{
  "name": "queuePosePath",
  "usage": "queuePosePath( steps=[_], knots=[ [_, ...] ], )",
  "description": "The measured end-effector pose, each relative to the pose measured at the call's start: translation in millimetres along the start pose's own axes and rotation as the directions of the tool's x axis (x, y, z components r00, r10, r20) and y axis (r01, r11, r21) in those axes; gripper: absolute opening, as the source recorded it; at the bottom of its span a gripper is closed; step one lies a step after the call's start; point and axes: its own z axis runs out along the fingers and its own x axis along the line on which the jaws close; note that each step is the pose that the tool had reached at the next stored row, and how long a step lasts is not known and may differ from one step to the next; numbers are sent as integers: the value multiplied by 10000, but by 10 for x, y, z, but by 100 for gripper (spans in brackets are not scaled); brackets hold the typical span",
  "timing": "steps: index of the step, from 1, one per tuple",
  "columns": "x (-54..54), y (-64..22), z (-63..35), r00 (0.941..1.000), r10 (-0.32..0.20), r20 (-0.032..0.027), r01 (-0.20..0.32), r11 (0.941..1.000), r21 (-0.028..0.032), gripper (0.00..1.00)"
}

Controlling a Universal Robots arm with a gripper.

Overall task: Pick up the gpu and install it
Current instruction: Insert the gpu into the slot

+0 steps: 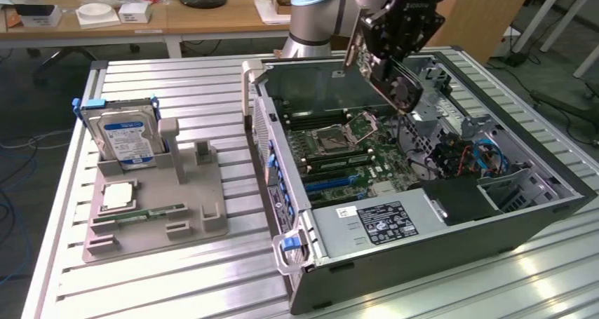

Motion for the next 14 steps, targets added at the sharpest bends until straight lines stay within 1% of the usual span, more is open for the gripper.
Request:
queuePosePath(
  steps=[3, 7, 11, 14],
  knots=[
    [0, 0, 1, 9990, -444, -3, 444, 9990, 6, 28],
    [0, 0, 1, 9953, -973, -7, 973, 9953, 13, 28],
    [0, 0, 1, 9884, -1518, -12, 1518, 9884, 21, 28],
    [0, 0, 2, 9811, -1937, -16, 1937, 9811, 26, 28]
  ],
)
